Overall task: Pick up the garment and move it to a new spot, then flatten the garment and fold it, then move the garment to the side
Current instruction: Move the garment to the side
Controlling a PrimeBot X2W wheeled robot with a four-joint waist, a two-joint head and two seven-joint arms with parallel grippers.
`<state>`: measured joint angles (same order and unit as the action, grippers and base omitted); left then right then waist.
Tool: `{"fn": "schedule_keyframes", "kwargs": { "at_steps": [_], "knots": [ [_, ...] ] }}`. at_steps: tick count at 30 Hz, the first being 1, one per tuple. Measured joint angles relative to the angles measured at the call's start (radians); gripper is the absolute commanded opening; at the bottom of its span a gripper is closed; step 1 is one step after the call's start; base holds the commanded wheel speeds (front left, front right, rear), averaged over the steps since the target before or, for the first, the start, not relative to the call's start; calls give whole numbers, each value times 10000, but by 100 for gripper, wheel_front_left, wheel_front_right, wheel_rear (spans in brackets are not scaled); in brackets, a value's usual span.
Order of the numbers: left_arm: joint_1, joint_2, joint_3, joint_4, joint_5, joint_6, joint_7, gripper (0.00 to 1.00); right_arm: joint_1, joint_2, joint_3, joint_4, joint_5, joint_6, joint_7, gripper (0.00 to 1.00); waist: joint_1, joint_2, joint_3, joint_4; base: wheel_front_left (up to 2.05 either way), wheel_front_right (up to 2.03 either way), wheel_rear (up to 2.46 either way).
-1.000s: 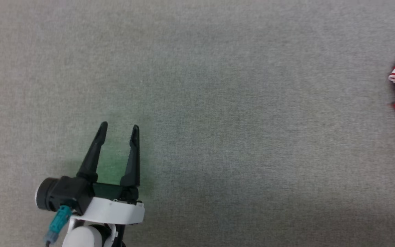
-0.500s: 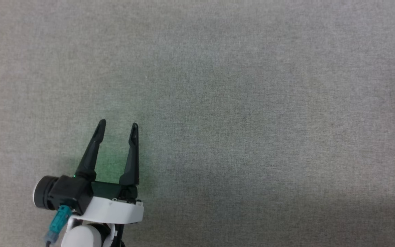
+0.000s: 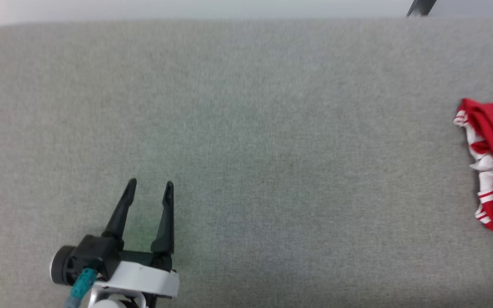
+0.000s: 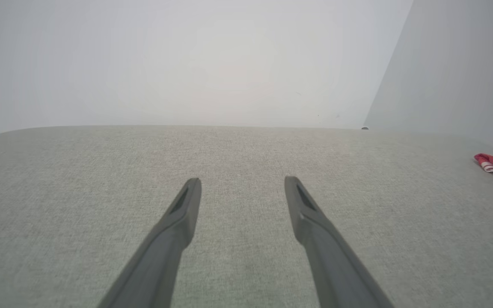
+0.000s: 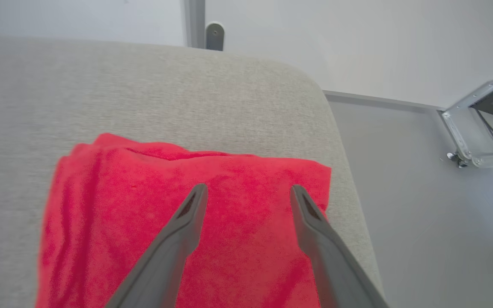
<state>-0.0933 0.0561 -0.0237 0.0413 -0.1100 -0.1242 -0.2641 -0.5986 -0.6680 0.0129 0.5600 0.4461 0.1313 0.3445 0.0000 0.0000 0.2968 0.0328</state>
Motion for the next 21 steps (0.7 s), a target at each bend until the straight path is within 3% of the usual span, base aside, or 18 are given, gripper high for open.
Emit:
{"fn": "schedule_keyframes", "kwargs": {
  "at_steps": [10, 17, 21],
  "knots": [
    [373, 171, 245, 1011, -685, -8, -2, 100, 1914, 1417, 1208, -1287, 708, 0, -1540, 100, -1, 0, -1437, -304, 0, 0, 0],
    [730, 244, 314, 1532, -1104, -35, 0, 100, 2988, 2619, 1501, -2123, 719, 0, -2255, 100, 0, 0, -2312, -492, 0, 0, 0],
    [999, 274, 357, 1574, -1179, -35, 0, 100, 3477, 2964, 1450, -2654, 410, 0, -2556, 100, -1, 0, -2727, -581, 0, 0, 0]
  ]
}}
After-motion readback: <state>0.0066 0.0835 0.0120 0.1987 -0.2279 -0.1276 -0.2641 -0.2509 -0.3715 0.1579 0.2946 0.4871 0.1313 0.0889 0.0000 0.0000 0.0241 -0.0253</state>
